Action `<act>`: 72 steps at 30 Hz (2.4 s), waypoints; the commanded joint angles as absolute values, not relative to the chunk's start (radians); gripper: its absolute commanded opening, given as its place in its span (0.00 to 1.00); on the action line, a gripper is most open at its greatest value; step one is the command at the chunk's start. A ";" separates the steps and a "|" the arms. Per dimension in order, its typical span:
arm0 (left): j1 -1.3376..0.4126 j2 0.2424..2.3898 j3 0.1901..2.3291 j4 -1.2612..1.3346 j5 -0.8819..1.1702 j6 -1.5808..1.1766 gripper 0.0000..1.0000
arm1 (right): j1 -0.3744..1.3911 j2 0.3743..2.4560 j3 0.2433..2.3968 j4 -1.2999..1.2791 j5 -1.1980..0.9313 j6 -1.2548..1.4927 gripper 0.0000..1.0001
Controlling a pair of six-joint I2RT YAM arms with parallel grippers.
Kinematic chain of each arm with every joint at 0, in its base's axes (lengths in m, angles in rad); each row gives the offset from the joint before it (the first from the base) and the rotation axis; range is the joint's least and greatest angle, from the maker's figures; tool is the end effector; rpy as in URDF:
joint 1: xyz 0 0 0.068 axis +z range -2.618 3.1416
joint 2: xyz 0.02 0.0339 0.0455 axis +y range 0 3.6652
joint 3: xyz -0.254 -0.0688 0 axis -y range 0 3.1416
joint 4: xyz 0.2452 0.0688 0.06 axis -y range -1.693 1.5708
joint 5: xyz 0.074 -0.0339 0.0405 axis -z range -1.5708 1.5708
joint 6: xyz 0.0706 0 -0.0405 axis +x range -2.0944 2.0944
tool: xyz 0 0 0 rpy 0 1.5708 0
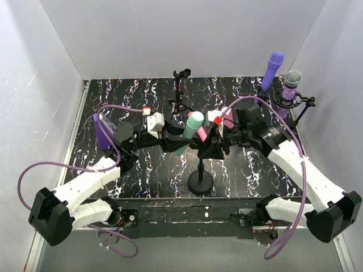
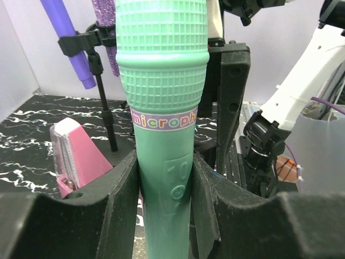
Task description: Attach the microphones to the stand
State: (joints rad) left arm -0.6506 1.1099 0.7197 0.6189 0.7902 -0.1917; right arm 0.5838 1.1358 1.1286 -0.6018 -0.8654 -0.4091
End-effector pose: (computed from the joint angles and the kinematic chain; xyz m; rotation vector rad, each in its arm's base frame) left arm 0.1901 -0.2077 0.3313 0.9988 1.1548 -1.2104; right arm 0.1847 0.1864 0.3336 -1.4105 1.5669 1.0364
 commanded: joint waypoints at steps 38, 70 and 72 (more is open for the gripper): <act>-0.657 0.882 0.894 0.236 0.730 -0.162 0.00 | 0.531 1.193 1.568 -0.473 -1.134 -0.060 0.97; -0.678 0.907 0.859 0.213 0.700 -0.279 0.69 | 0.650 1.309 1.683 -0.393 -0.991 0.074 0.15; -0.676 0.890 0.829 0.232 0.703 -0.304 0.78 | 0.646 1.308 1.689 -0.377 -0.983 0.098 0.14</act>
State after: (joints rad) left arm -0.6785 0.9478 0.8734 0.2195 0.7189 -0.2623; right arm 0.6456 1.3304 1.6718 -0.4564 -0.9958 0.0433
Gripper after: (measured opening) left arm 0.706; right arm 0.527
